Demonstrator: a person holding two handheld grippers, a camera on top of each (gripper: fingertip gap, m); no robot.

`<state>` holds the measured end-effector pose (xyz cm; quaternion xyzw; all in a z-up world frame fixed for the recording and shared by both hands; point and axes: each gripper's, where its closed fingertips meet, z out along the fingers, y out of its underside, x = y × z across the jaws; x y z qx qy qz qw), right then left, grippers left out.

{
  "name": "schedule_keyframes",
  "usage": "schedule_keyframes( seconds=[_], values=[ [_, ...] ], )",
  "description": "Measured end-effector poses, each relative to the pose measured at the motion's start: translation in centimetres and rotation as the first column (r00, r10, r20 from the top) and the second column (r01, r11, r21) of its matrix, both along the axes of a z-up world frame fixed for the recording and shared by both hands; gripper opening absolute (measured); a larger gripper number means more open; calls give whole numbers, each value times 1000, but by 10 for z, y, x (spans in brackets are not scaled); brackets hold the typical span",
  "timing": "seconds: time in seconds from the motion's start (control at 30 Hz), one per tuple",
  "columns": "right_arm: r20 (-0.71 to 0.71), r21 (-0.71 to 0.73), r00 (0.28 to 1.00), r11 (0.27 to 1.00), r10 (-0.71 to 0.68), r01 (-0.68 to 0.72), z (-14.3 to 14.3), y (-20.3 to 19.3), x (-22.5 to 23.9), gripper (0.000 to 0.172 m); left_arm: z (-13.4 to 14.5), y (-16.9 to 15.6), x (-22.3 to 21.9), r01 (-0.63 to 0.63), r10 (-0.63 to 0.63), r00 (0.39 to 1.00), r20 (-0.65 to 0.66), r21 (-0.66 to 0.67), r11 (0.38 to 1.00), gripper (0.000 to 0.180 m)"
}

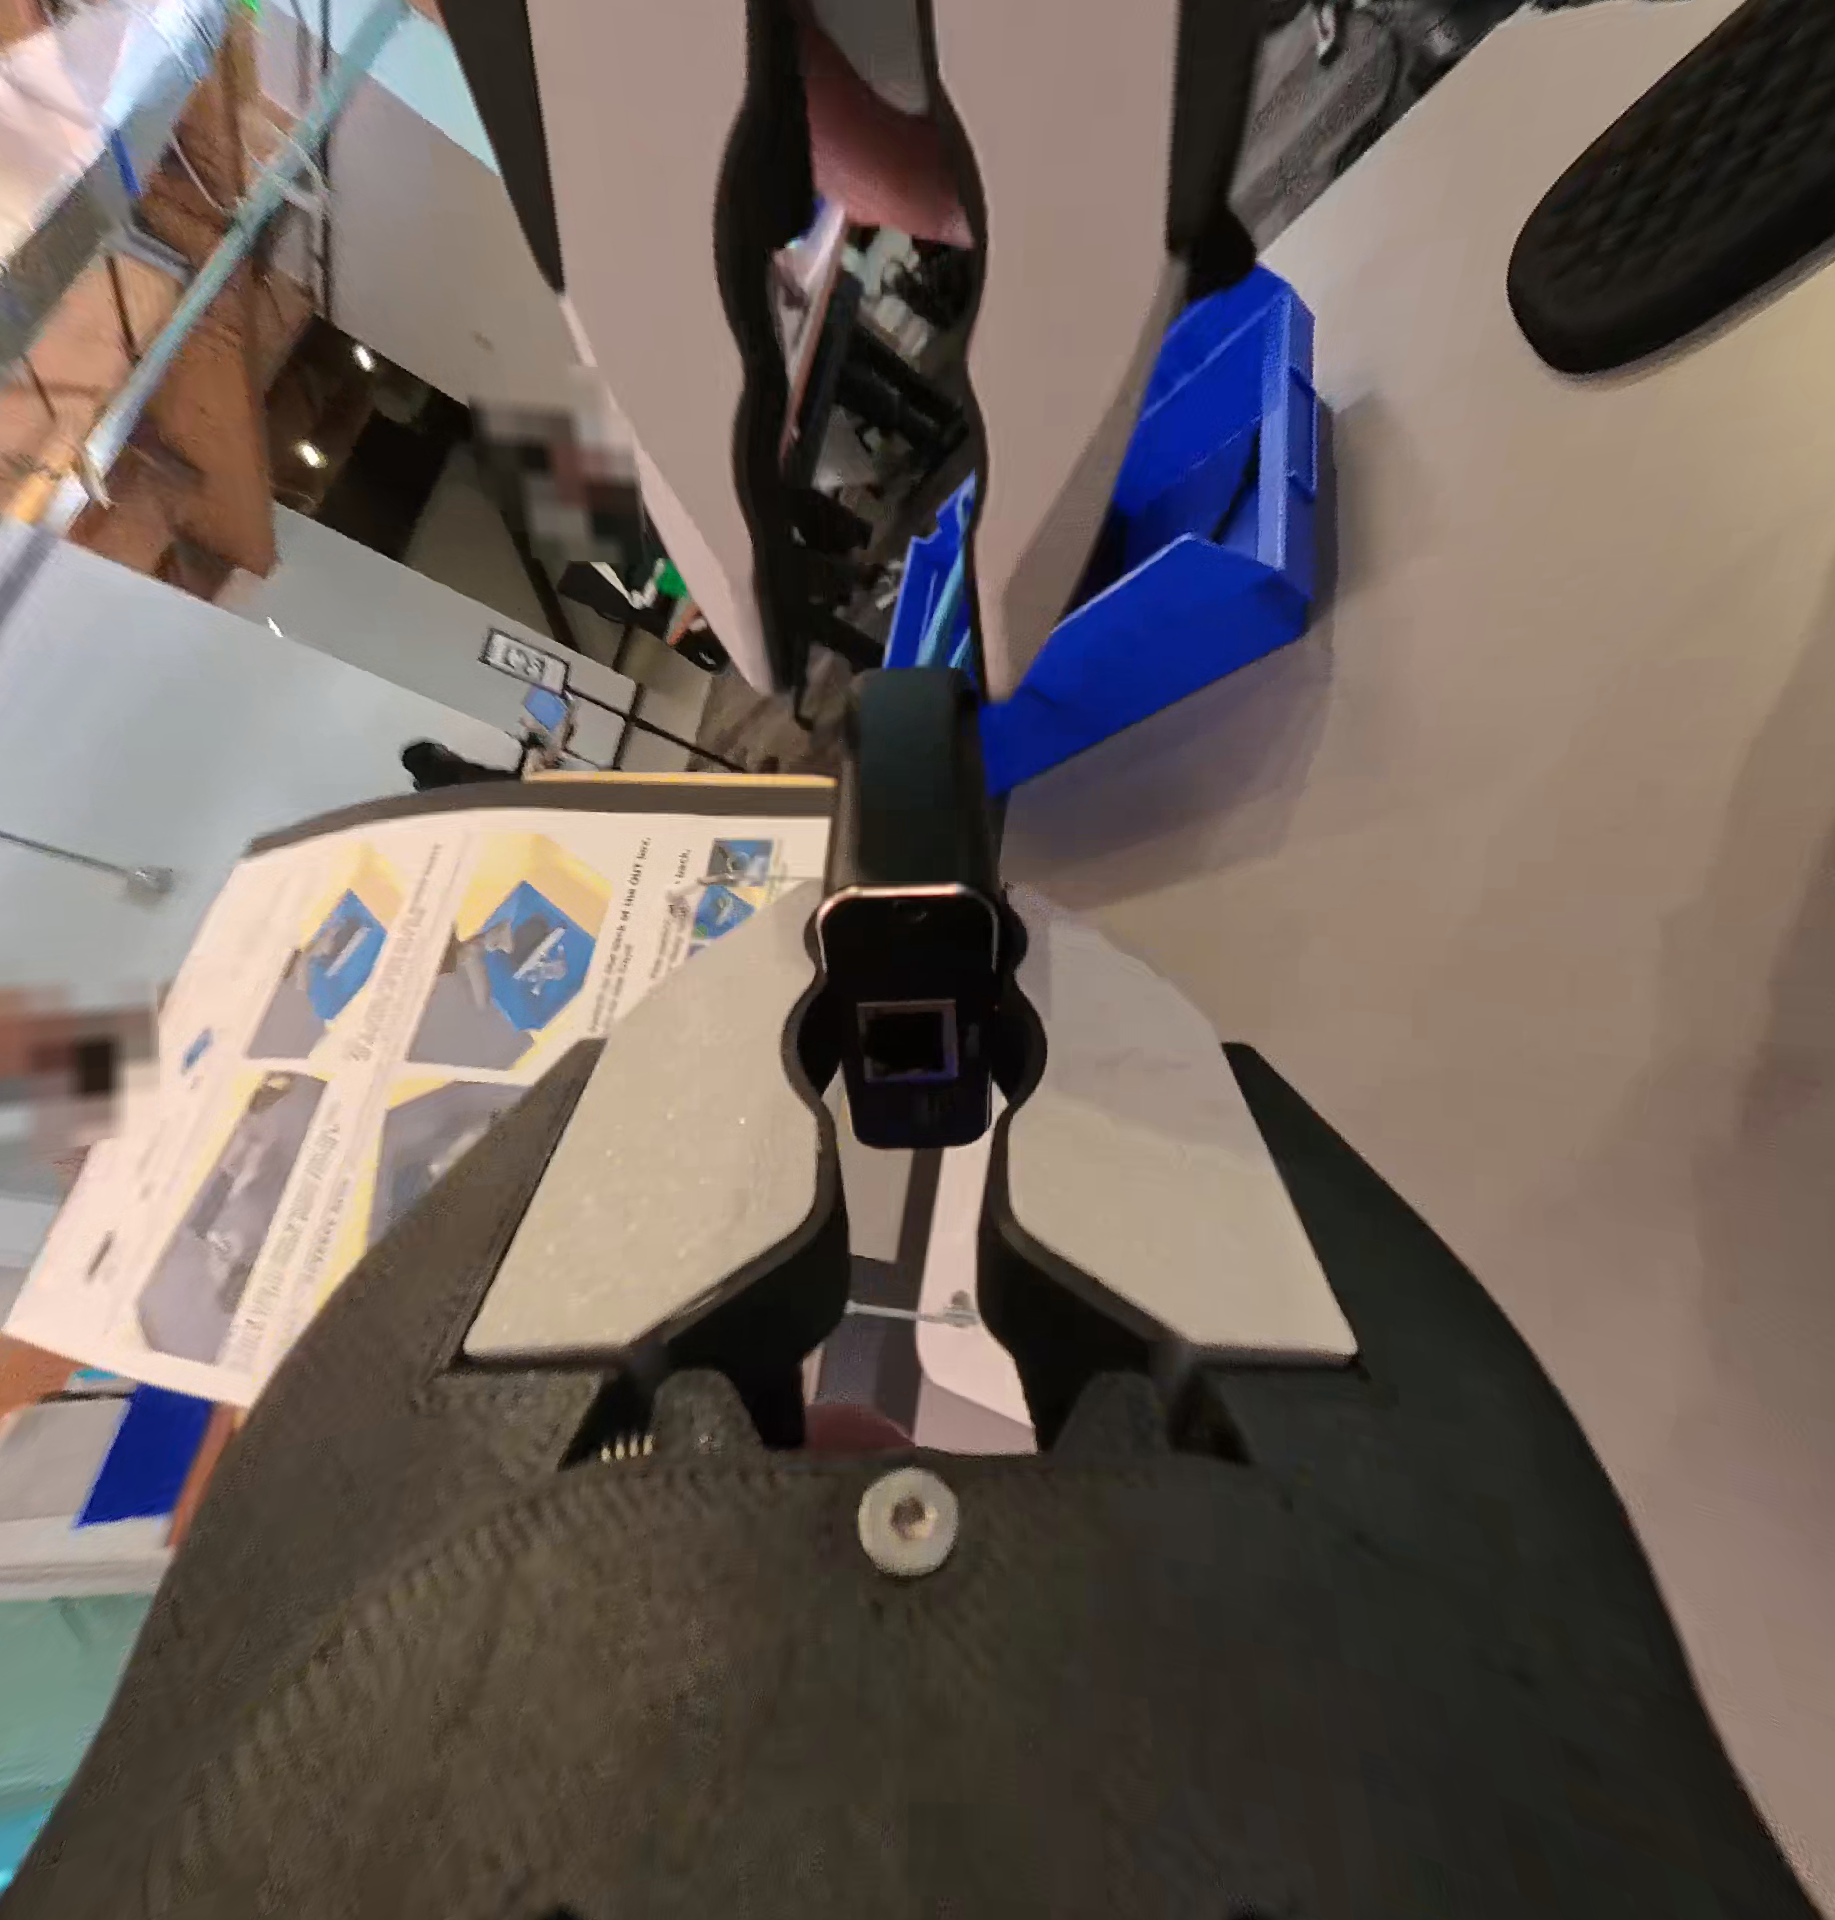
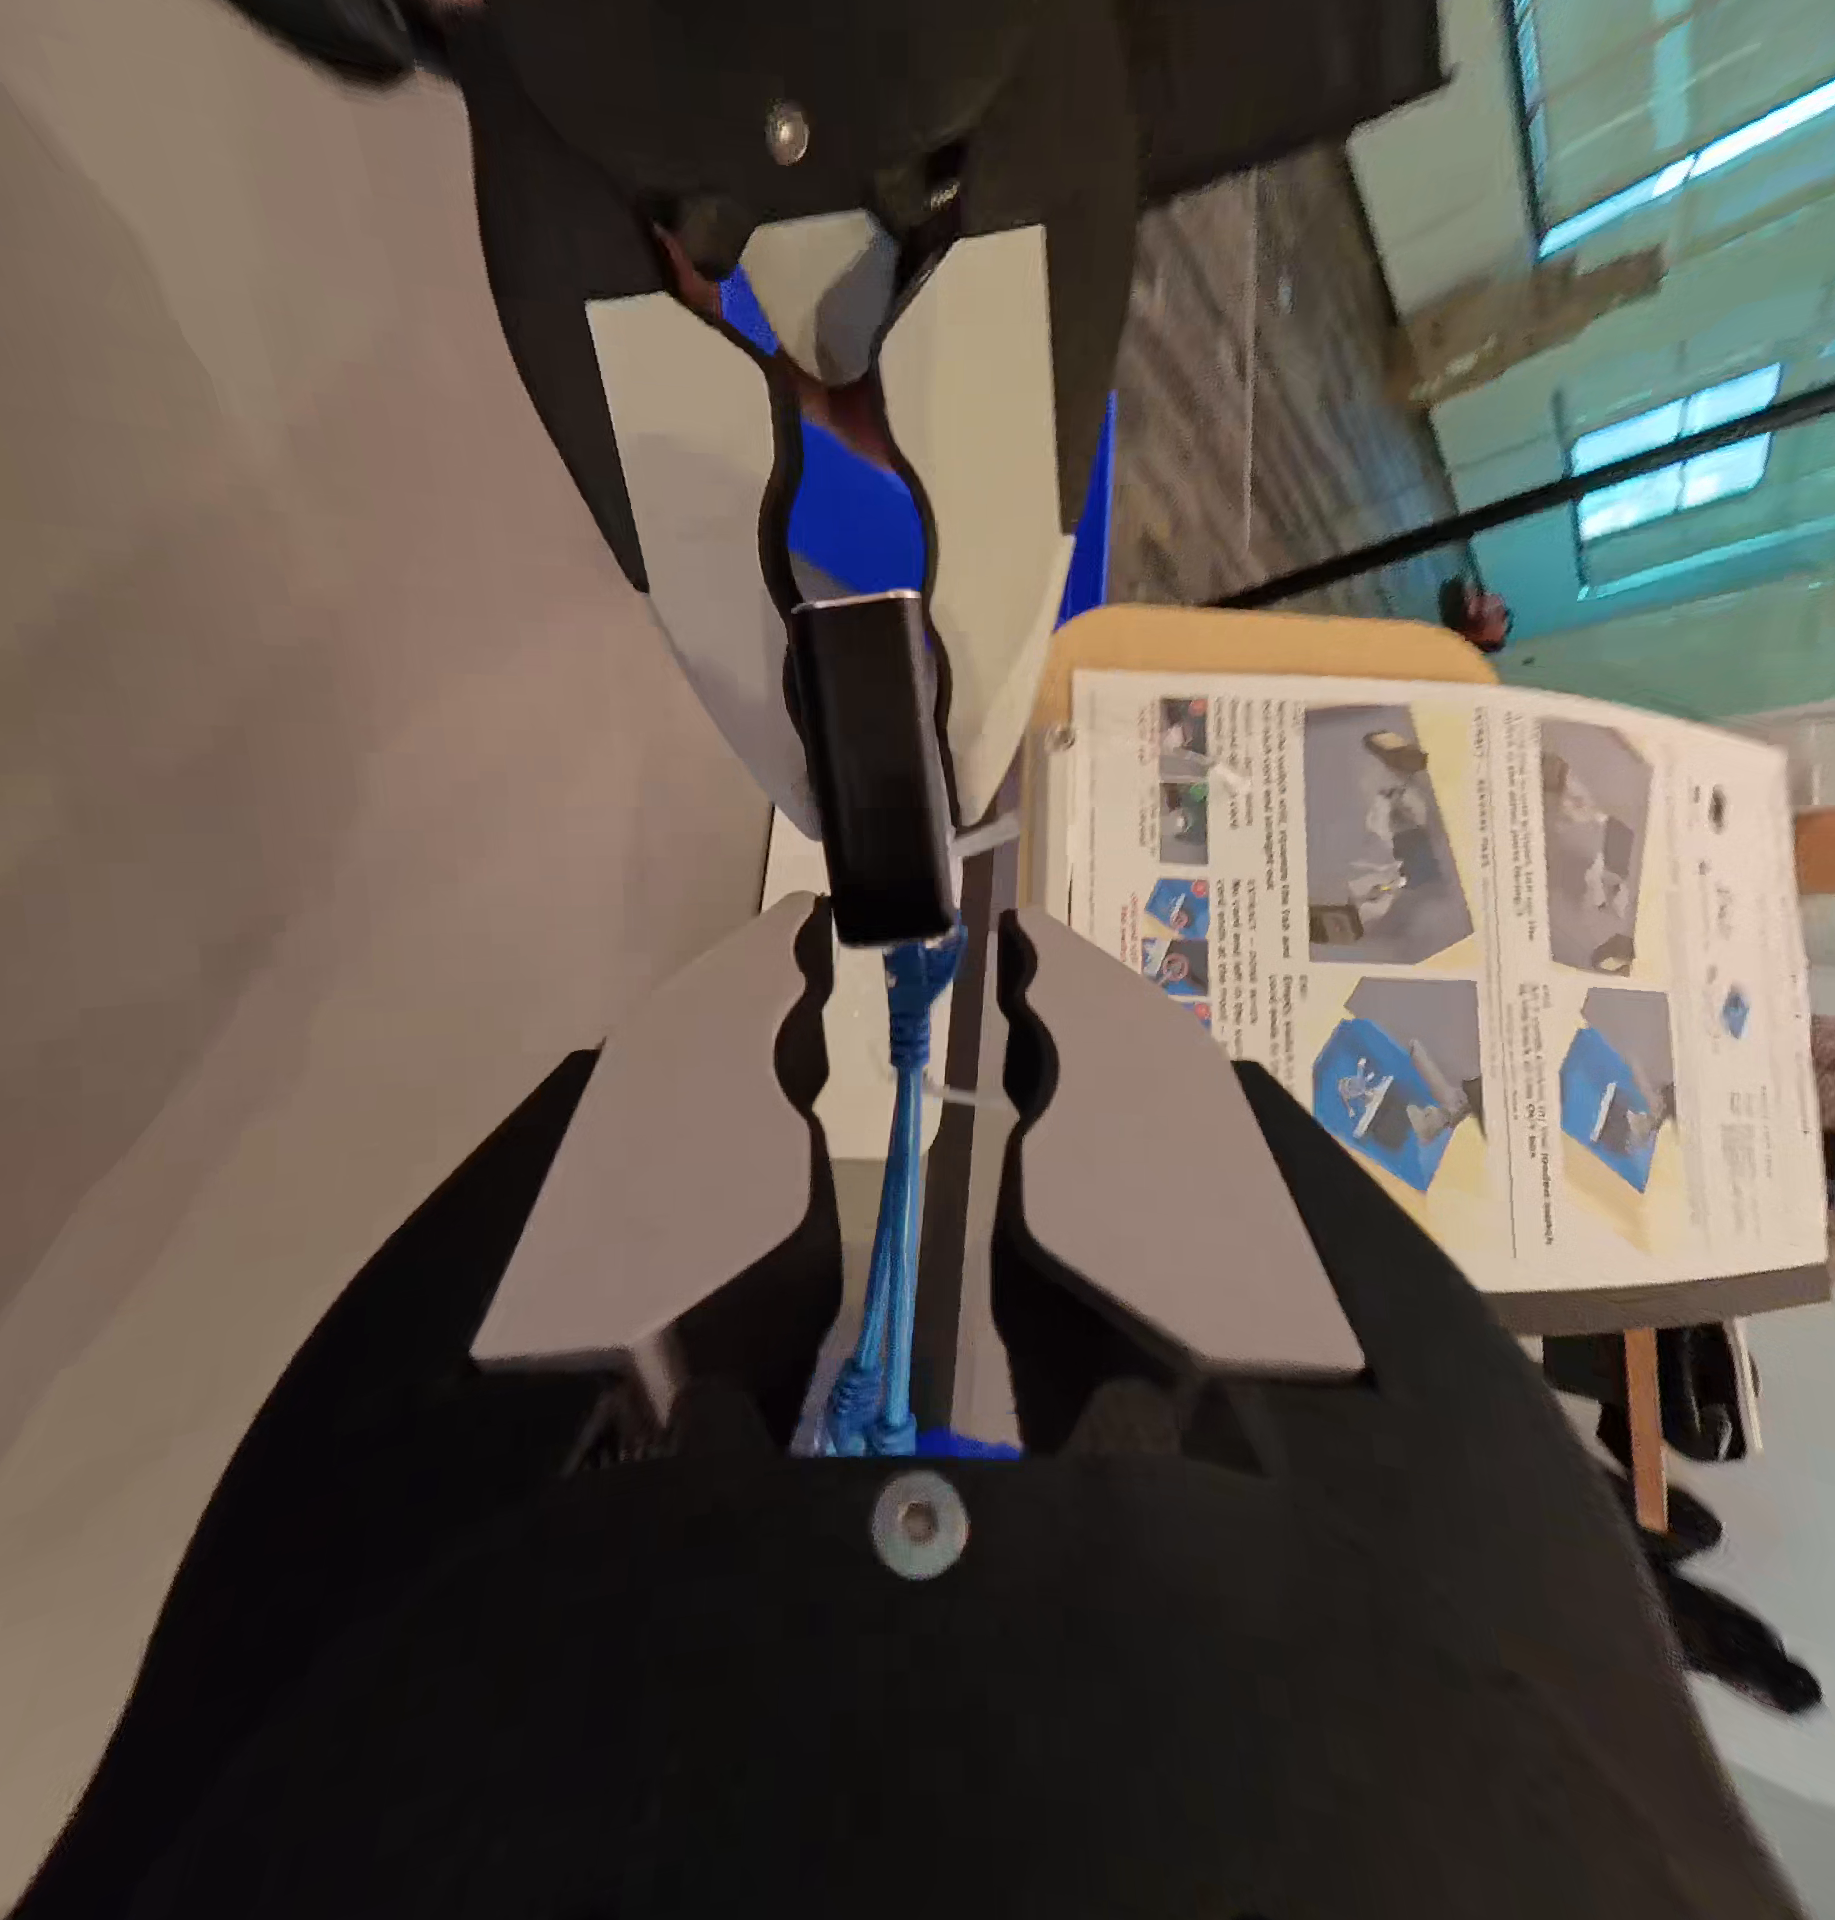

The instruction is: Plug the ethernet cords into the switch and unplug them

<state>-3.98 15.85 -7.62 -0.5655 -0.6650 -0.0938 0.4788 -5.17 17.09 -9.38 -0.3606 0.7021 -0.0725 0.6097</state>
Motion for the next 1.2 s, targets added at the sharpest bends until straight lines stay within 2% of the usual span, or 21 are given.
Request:
schedule_keyframes(
  seconds=[0.13,0.23,0.47,0.73,1.2],
  values=[
    [-155,4,974,986,167,-168,21,-25,0,35,13,-19,-6,113,-115,993,35,54,992,25],
    [-187,33,959,977,214,-212,24,-31,2,29,20,-29,-9,165,-168,985,49,66,984,25],
    [-137,106,956,963,260,-247,24,-39,-5,26,30,-41,-14,240,-243,967,79,37,970,25],
    [-72,144,956,952,284,-271,22,-43,-11,18,29,-47,-10,257,-260,964,52,57,965,25],
    [-60,152,949,942,310,-298,25,-50,-11,13,35,-55,-11,287,-291,955,59,63,956,25]
  ],
)
